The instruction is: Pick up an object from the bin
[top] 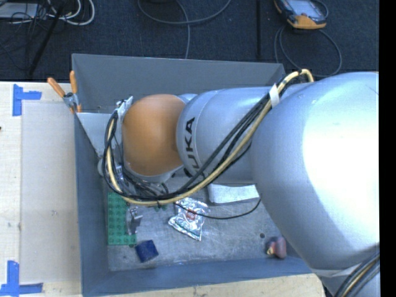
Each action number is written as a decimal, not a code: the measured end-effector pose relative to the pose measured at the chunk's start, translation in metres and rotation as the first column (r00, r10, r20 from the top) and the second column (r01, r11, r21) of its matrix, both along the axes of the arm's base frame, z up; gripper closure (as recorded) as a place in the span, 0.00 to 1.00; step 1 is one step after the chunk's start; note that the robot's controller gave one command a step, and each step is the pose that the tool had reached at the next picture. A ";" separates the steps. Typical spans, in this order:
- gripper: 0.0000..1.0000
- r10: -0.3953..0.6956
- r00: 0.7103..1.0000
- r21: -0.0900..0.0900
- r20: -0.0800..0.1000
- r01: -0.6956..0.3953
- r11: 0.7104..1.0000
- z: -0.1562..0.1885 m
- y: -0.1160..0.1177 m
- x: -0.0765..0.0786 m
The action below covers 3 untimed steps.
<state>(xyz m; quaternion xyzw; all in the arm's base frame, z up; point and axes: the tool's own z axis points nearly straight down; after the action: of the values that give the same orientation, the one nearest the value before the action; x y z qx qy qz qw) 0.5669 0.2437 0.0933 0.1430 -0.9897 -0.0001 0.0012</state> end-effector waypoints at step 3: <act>1.00 0.216 0.976 0.002 0.011 -0.216 0.976 0.183 -0.016 0.023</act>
Offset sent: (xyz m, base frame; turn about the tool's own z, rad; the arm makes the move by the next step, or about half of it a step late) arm 0.0000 0.0000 0.0000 0.0000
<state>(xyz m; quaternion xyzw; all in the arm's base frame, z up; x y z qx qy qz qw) 0.5902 0.2282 0.2766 0.2497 -0.9683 -0.0009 -0.0046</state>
